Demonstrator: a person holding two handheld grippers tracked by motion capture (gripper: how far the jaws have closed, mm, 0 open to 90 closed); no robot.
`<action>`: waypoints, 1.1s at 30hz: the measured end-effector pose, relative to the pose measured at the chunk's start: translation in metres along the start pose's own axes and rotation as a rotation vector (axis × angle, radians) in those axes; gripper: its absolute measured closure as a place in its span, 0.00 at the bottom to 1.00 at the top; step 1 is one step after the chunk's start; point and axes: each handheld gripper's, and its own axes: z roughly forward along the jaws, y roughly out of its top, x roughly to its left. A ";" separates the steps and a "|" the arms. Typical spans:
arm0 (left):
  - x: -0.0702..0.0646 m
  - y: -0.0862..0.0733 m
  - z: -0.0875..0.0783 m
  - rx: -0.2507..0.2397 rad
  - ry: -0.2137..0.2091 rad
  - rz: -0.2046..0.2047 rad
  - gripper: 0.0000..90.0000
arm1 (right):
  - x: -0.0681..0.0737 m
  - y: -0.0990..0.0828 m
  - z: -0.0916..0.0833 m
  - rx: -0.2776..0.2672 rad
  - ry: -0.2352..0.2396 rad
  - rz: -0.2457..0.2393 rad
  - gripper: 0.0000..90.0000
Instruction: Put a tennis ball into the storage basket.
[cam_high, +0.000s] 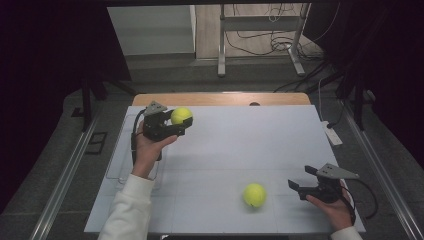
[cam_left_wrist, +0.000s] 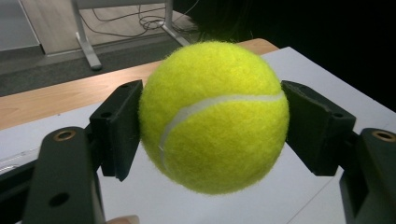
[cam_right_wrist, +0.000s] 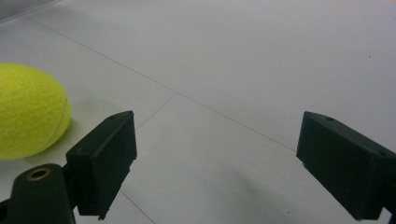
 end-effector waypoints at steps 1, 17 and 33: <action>0.001 0.000 0.000 -0.001 0.002 -0.003 0.30 | 0.000 0.000 0.000 0.000 0.001 0.001 0.14; 0.015 -0.002 -0.005 -0.009 0.035 -0.028 0.30 | 0.000 0.000 0.000 -0.002 0.000 0.003 0.14; 0.029 -0.005 -0.009 -0.019 0.080 -0.052 0.30 | -0.001 0.000 0.000 -0.003 -0.001 0.005 0.14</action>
